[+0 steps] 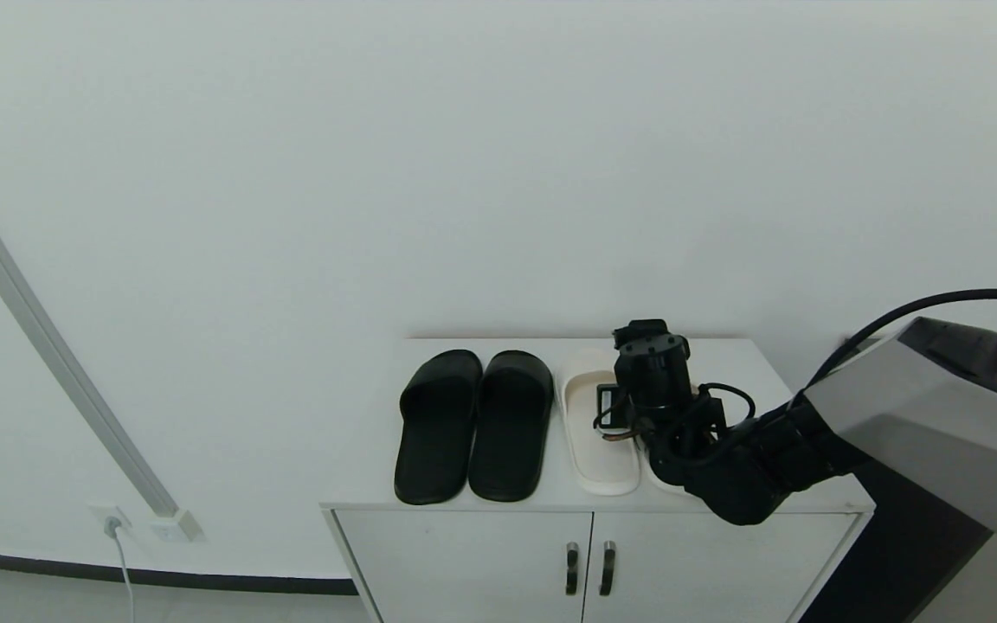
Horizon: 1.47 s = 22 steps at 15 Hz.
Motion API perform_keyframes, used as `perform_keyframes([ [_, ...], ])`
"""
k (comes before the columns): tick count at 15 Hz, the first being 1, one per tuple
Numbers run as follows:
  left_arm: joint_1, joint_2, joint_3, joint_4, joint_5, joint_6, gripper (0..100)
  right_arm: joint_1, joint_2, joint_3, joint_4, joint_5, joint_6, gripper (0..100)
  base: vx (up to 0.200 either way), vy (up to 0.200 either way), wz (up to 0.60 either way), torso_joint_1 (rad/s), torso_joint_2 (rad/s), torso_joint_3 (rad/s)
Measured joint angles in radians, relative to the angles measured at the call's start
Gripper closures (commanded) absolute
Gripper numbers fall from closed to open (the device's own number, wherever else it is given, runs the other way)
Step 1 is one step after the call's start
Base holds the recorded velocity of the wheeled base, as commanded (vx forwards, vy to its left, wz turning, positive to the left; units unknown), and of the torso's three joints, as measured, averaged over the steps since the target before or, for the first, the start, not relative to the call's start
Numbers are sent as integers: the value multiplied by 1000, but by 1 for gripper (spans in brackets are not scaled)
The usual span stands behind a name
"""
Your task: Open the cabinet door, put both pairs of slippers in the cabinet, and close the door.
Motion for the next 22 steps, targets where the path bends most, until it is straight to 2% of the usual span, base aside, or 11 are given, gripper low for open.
perform_keyframes([
  [6,0,0,0,0,0,0,100,0,-43,27,0,9,-20,100,0,0,0,0,0,0],
  [8,0,0,1,0,0,0,100,1,-114,80,-13,61,-55,100,0,0,0,0,0,0],
  [11,0,0,1,0,0,1,100,10,-280,231,-31,229,-113,100,0,0,0,0,0,0],
  [15,0,0,2,0,0,2,100,30,-512,490,-30,532,-150,100,0,0,0,0,0,0],
  [17,0,0,2,0,0,2,100,34,-609,570,5,654,-154,100,0,0,0,0,0,0],
  [19,0,0,1,0,0,2,100,38,-694,604,119,716,-155,100,0,0,0,0,0,0],
  [22,0,0,1,0,-1,1,100,48,-768,620,145,744,-155,100,0,0,0,0,0,0],
])
